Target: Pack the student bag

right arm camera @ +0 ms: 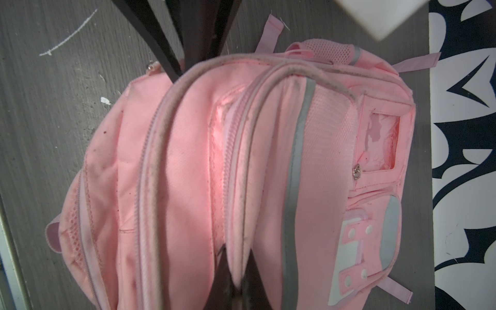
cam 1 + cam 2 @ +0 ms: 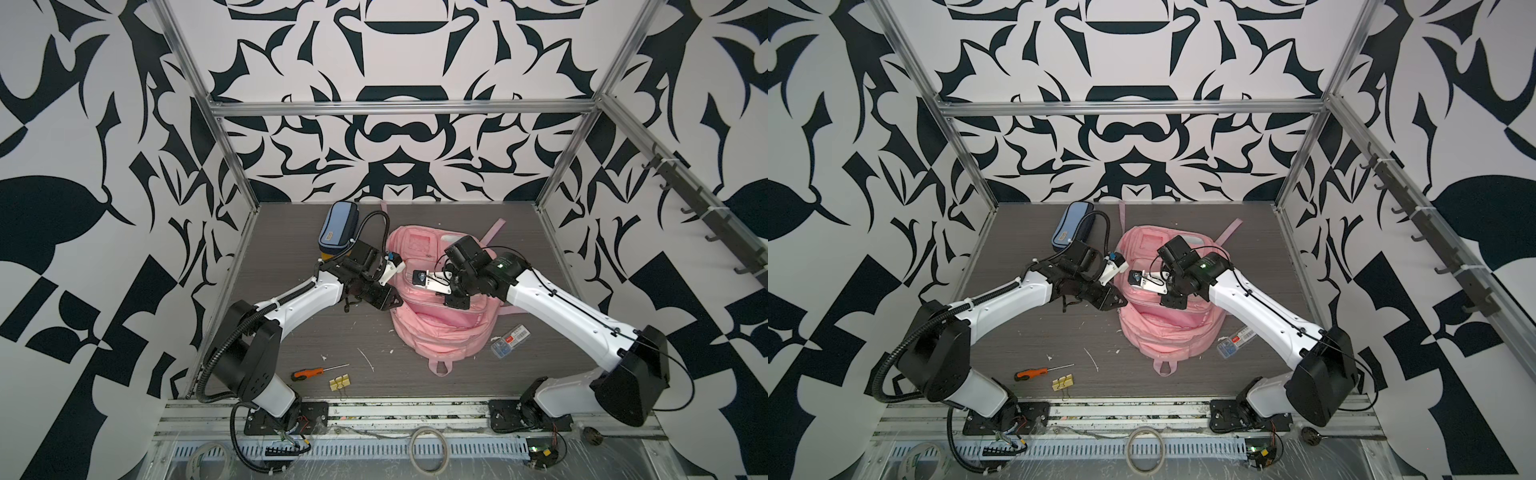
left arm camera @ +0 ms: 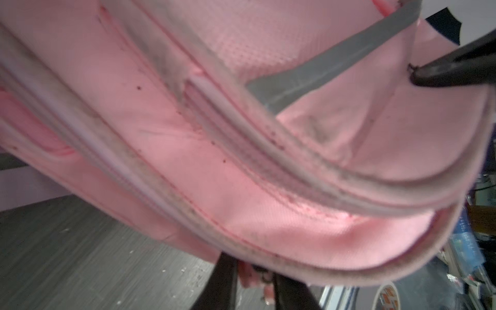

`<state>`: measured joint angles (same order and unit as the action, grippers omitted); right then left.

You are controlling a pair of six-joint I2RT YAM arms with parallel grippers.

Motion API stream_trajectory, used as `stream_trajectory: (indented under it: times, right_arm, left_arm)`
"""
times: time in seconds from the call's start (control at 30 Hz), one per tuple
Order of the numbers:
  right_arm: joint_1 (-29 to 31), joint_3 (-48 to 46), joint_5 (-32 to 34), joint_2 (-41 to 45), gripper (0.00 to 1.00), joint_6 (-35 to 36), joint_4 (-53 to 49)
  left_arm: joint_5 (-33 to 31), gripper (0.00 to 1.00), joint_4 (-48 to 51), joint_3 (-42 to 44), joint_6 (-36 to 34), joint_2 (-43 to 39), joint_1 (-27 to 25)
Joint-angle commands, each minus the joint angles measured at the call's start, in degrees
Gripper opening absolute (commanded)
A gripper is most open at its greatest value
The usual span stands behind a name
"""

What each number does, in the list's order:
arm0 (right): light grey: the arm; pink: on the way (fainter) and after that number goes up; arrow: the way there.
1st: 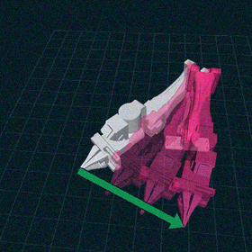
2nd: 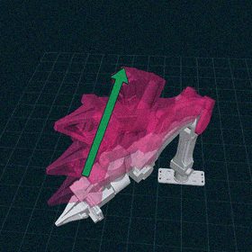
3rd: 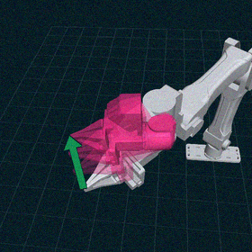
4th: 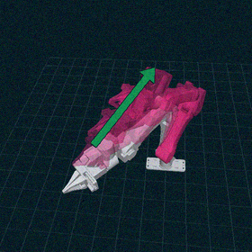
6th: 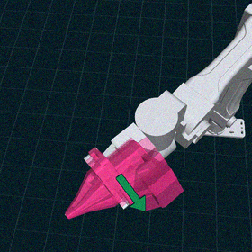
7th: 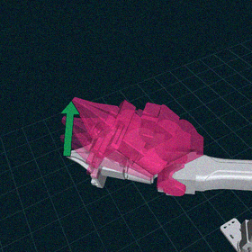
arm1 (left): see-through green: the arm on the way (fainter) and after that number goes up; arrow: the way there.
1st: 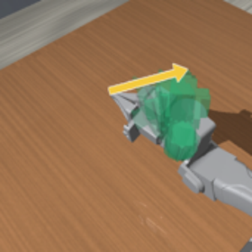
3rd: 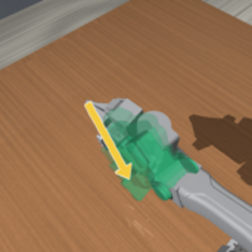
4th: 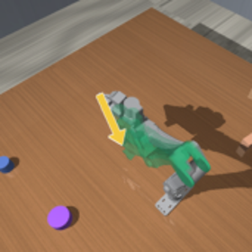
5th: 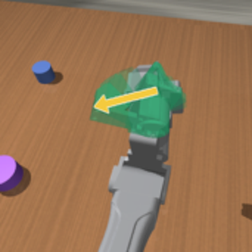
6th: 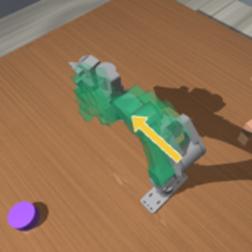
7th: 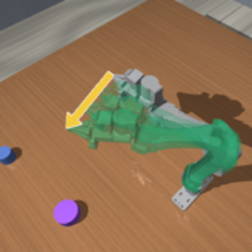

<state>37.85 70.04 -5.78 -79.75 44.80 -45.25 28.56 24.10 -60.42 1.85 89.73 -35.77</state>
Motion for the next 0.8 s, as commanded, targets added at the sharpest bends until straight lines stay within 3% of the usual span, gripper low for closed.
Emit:
stream_trajectory:
  times: [0.0, 0.1, 0.4, 0.53, 0.67, 0.77]
  right_arm:
    - [0.17, 3.44, -2.82, 2.82, 0.0, 0.64, 2.85]
    - [-0.22, 3.27, -2.57, 2.97, 0.0, 0.82, 2.75]
    - [-0.84, 2.76, -0.22, 3.22, 0.0, 2.29, 0.77]
    - [-0.93, 2.43, 0.0, 3.77, 0.0, 2.82, -0.04]
    - [-0.93, 1.95, -0.46, 4.45, 0.0, 2.76, -0.28]
    - [-0.89, 1.6, -0.79, 4.6, 0.0, 2.57, -0.16]
  left_arm:
    - [2.1, 0.12, -1.13, 0.16, 0.86, -0.61, -0.45]
    - [1.97, 0.0, -1.07, 1.93, 1.35, -2.42, -0.44]
    - [-1.43, 0.0, 2.49, 5.23, 0.49, -7.85, -0.42]
    - [-3.07, 0.04, 4.35, 4.7, -1.36, -8.45, -0.37]
    - [-1.38, 0.2, 5.25, 3.14, -1.93, -6.75, -0.37]
    - [-0.71, 0.25, 4.69, 2.37, -1.54, -5.74, -0.42]
